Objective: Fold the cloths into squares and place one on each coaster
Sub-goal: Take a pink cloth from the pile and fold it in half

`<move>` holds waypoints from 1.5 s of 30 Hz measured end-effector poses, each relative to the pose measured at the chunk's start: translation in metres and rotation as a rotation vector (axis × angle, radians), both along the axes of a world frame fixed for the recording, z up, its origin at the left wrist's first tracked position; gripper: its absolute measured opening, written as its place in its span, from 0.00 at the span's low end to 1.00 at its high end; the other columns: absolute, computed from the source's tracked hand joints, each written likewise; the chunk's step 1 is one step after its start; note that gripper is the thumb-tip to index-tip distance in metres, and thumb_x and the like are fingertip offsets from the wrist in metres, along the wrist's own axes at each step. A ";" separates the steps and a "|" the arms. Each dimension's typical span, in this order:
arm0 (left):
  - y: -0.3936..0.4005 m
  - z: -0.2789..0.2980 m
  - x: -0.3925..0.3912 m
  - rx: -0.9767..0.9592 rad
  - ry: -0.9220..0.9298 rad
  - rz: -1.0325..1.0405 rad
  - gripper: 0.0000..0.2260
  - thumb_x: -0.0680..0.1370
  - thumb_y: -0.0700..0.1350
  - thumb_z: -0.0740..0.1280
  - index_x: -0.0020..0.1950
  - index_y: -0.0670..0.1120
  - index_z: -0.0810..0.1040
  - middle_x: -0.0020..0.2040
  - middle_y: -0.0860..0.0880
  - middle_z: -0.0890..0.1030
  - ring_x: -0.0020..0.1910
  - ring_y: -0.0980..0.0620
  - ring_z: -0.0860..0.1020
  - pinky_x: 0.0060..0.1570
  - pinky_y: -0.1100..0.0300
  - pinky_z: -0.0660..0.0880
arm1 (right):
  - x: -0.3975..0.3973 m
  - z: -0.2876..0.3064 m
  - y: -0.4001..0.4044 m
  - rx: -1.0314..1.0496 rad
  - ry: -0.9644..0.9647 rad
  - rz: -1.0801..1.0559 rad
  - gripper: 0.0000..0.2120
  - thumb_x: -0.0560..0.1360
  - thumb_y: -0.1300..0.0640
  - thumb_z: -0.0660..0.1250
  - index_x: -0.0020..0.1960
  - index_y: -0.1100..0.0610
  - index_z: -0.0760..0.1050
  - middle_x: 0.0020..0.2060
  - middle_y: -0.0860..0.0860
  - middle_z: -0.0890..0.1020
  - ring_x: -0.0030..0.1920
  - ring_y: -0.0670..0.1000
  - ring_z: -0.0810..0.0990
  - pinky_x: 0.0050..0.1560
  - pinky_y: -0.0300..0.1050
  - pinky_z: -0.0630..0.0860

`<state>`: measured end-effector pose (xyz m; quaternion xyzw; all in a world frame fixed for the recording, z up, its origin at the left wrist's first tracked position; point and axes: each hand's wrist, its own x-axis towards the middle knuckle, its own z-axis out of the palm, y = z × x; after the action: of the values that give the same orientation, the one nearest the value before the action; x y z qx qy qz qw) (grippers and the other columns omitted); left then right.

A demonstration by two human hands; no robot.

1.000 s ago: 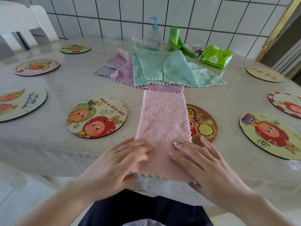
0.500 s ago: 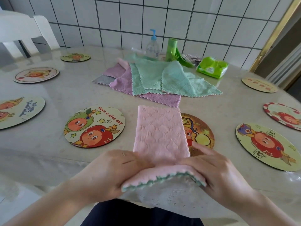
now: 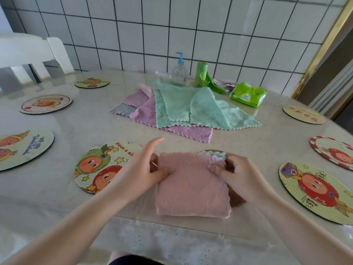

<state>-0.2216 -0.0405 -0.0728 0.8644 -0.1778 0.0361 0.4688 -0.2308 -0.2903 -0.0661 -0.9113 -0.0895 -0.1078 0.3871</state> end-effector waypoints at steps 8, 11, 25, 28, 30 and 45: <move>-0.003 0.001 0.033 0.148 0.069 0.099 0.47 0.69 0.50 0.74 0.76 0.56 0.43 0.44 0.51 0.77 0.37 0.55 0.78 0.43 0.60 0.75 | 0.043 -0.010 0.001 -0.101 0.075 -0.039 0.08 0.72 0.49 0.70 0.48 0.49 0.74 0.31 0.42 0.75 0.30 0.39 0.71 0.31 0.33 0.65; -0.006 0.005 0.039 0.191 0.092 0.110 0.49 0.69 0.51 0.74 0.76 0.55 0.41 0.44 0.54 0.73 0.37 0.56 0.76 0.40 0.63 0.71 | 0.050 -0.010 0.001 -0.130 0.129 -0.059 0.18 0.72 0.49 0.70 0.60 0.53 0.74 0.35 0.43 0.75 0.32 0.41 0.71 0.34 0.34 0.66; 0.018 0.002 -0.012 0.347 -0.087 -0.192 0.30 0.78 0.40 0.62 0.73 0.63 0.53 0.65 0.71 0.61 0.60 0.74 0.66 0.55 0.80 0.62 | 0.051 -0.007 0.003 -0.159 0.190 -0.042 0.21 0.74 0.49 0.68 0.63 0.55 0.70 0.33 0.44 0.72 0.30 0.44 0.71 0.32 0.37 0.65; 0.017 0.000 -0.014 0.381 -0.122 -0.199 0.24 0.74 0.46 0.60 0.70 0.58 0.66 0.64 0.72 0.64 0.60 0.81 0.59 0.60 0.82 0.55 | 0.049 -0.006 0.005 -0.163 0.191 -0.041 0.21 0.74 0.50 0.67 0.64 0.54 0.70 0.31 0.44 0.72 0.27 0.43 0.68 0.28 0.35 0.62; 0.015 -0.002 -0.014 0.400 -0.129 -0.199 0.26 0.70 0.53 0.55 0.68 0.58 0.69 0.65 0.68 0.67 0.61 0.81 0.57 0.62 0.81 0.53 | 0.049 -0.006 0.005 -0.164 0.194 -0.041 0.20 0.74 0.50 0.67 0.63 0.54 0.70 0.31 0.45 0.72 0.27 0.43 0.68 0.28 0.35 0.62; 0.027 0.021 -0.004 0.791 -0.023 -0.374 0.35 0.67 0.73 0.46 0.73 0.64 0.50 0.69 0.70 0.43 0.64 0.76 0.32 0.70 0.65 0.36 | 0.050 0.000 0.006 -0.145 0.238 -0.038 0.19 0.74 0.49 0.67 0.63 0.51 0.70 0.42 0.44 0.77 0.32 0.41 0.74 0.28 0.30 0.67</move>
<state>-0.2257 -0.0135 -0.0517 0.9299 -0.3368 -0.1106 0.0983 -0.1811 -0.2842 -0.0660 -0.9448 -0.0331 0.0004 0.3260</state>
